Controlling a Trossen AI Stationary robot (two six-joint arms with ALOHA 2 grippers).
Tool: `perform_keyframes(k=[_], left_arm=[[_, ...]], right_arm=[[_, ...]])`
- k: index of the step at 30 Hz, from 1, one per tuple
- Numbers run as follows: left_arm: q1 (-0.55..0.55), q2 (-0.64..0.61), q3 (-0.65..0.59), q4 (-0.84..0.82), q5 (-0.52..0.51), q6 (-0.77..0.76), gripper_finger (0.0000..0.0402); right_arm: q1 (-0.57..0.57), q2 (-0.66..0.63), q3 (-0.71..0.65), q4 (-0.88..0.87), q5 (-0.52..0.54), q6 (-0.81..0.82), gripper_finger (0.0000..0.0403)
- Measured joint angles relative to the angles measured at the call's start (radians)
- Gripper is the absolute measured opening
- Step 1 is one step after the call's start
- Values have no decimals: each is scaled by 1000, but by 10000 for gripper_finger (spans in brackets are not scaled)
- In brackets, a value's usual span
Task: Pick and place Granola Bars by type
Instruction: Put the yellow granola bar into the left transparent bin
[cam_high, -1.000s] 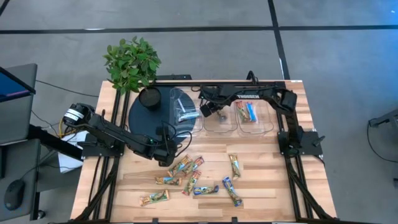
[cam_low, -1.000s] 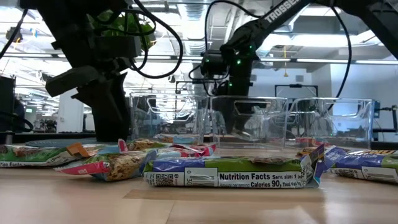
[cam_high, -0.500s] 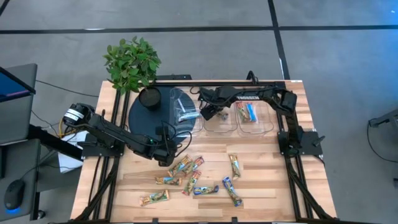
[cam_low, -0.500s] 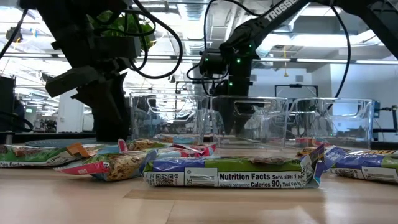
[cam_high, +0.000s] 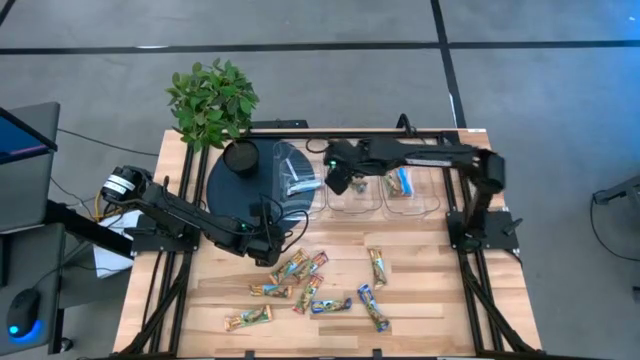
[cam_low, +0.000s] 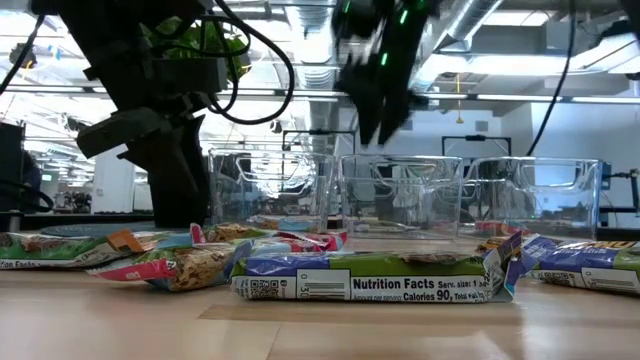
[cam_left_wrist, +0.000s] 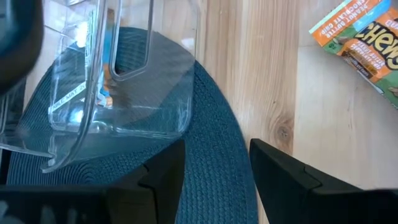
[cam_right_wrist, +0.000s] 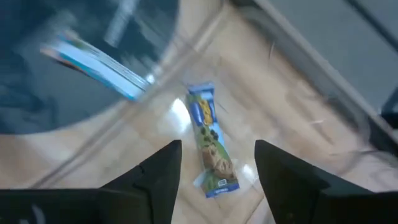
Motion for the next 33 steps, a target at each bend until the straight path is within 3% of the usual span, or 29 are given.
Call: perform_keyframes(k=[6,12,19,24,33], left_arm=[[0,0,0,25,13,21,176],[0,0,0,127,101,85,176],[0,0,0,222,221,94,176],[0,0,0,232,245,41,176],[-31,0,0,233,242,-56,176]], right_arm=[[162,-187,2,-74,92,0,186],[440,-273,2,-213,303,33,180],[796,-234,0,-454,564,253,179],[996,-167,-2,-603,686,494,173],[1190,-48,-127,-572,790,603,161]])
